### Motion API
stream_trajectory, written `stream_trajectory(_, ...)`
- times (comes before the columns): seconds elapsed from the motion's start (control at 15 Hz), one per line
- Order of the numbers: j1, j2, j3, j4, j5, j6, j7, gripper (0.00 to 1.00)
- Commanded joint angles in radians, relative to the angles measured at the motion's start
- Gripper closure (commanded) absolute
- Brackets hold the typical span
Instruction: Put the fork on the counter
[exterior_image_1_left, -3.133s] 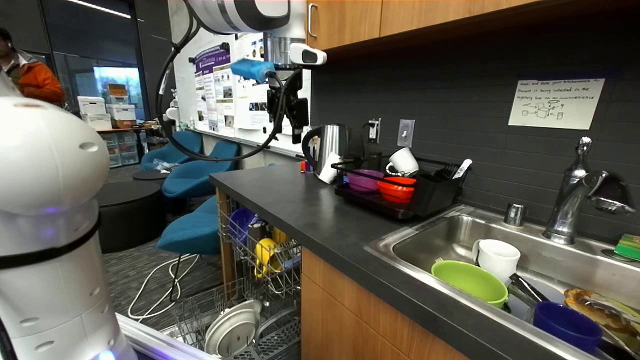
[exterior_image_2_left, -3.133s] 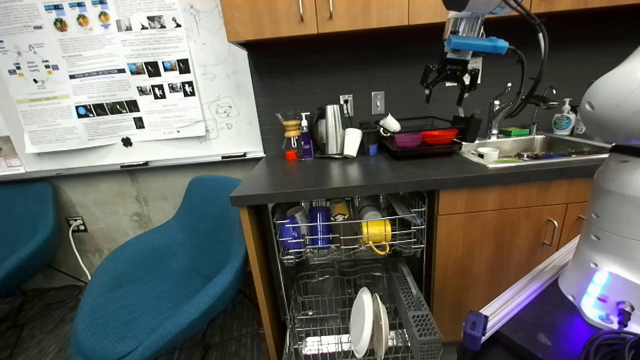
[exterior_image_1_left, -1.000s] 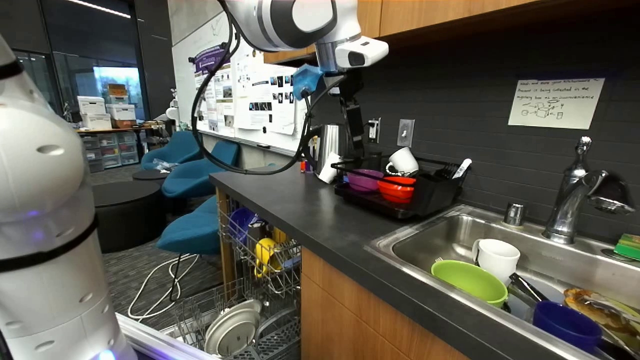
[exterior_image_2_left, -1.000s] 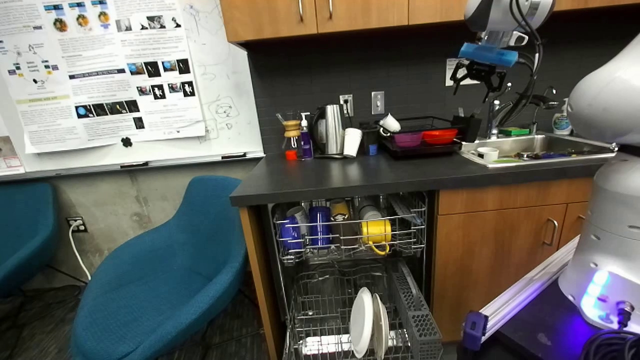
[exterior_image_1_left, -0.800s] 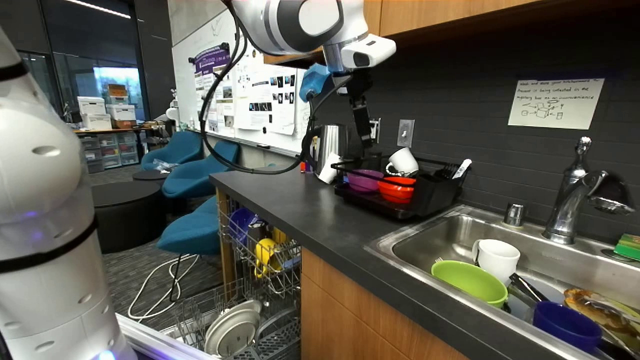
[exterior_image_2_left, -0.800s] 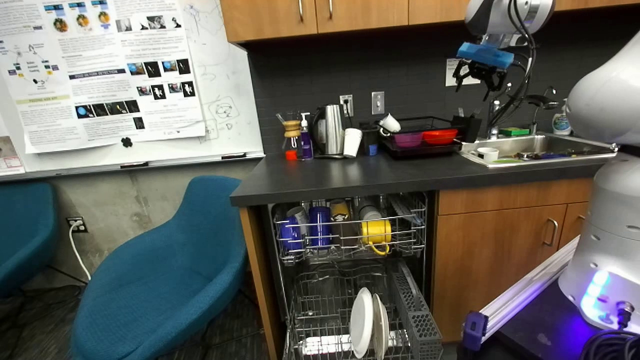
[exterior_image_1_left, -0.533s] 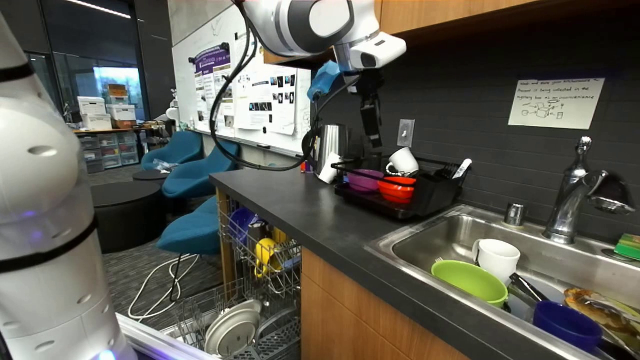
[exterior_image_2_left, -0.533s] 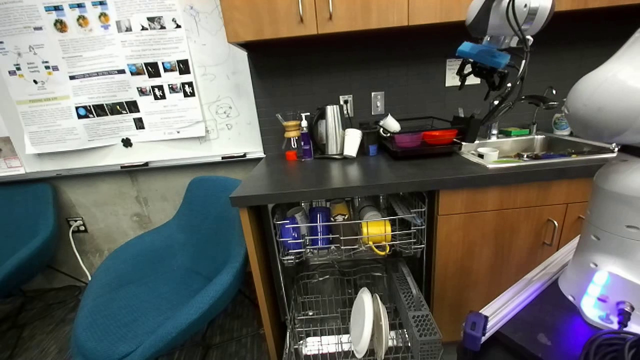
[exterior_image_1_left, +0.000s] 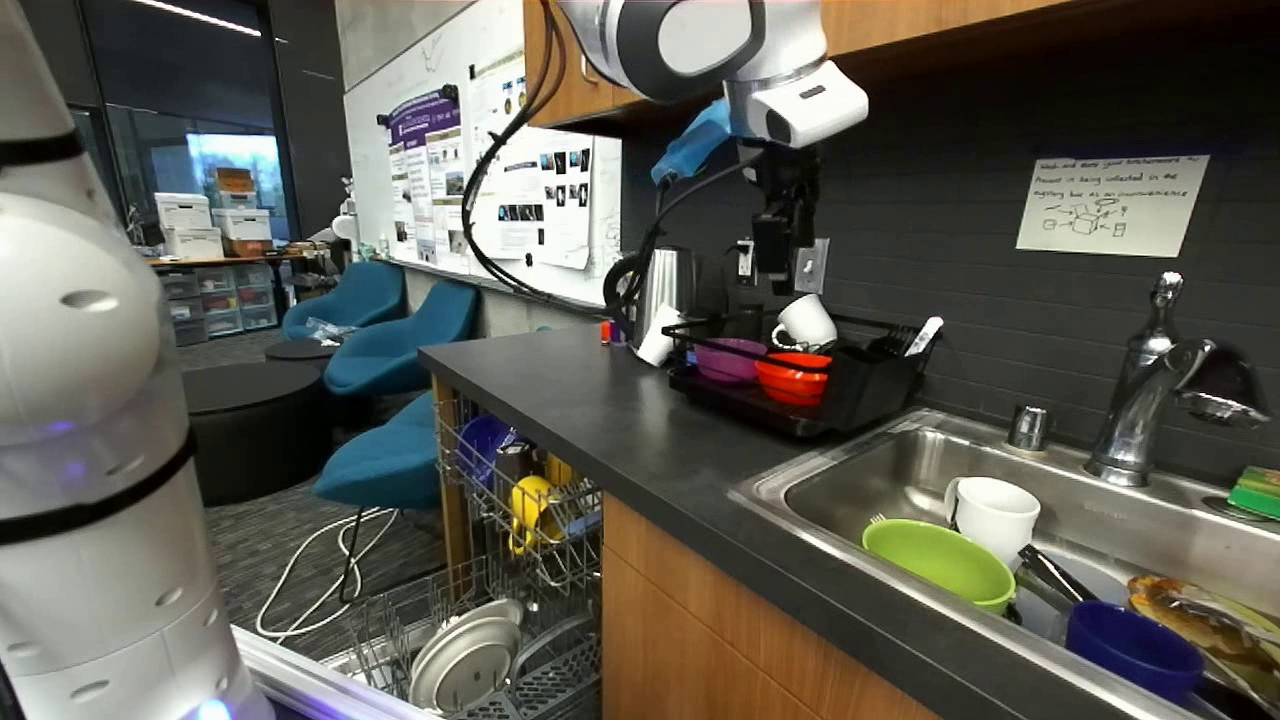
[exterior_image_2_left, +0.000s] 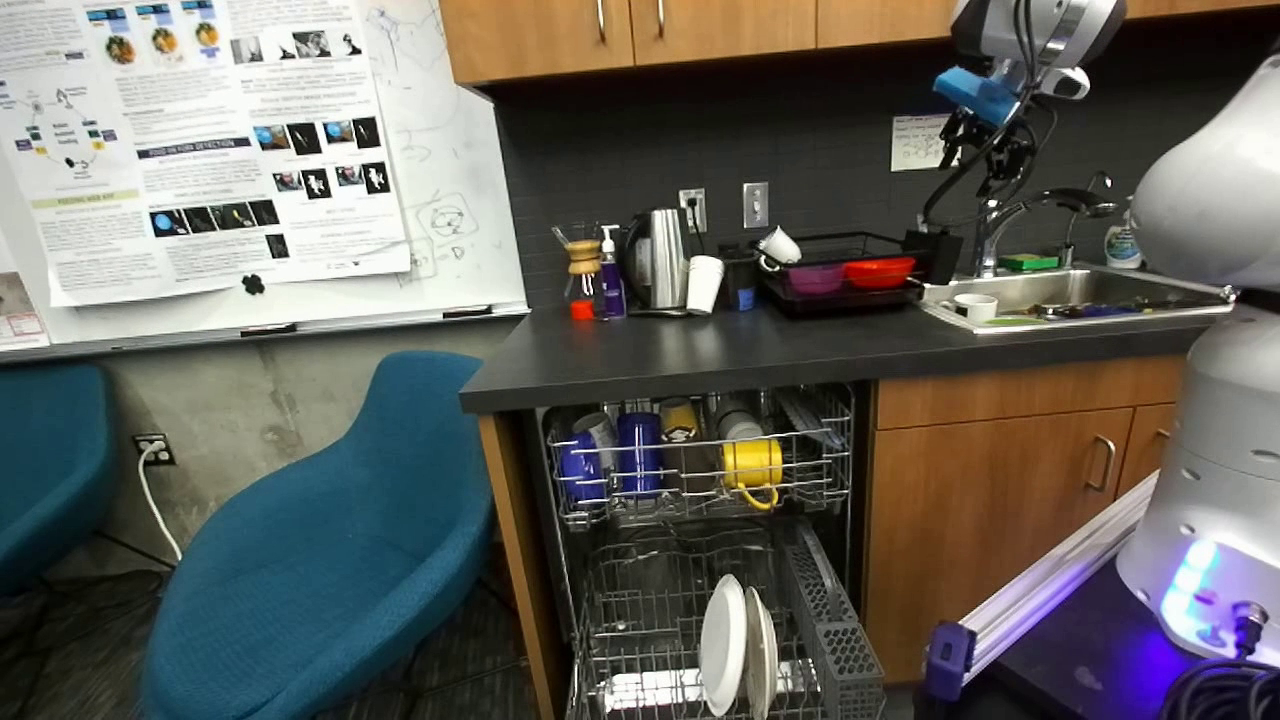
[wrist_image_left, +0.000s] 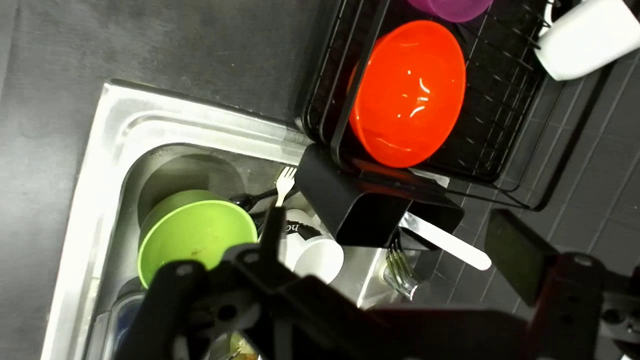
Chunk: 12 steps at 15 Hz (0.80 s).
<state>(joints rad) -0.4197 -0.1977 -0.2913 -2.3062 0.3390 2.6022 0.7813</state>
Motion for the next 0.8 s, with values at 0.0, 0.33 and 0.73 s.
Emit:
stream_trajectory(0.0,0.018,0.041,-0.050,0.066,0.093,-0.060,-0.004,0.00)
stream_trajectory(0.33,0.036,0.092,-0.095,0.144,0.254,-0.198,-0.095,0.00)
stream_trajectory(0.73,0.013,0.203,-0.125,0.263,0.375,-0.377,-0.159,0.00)
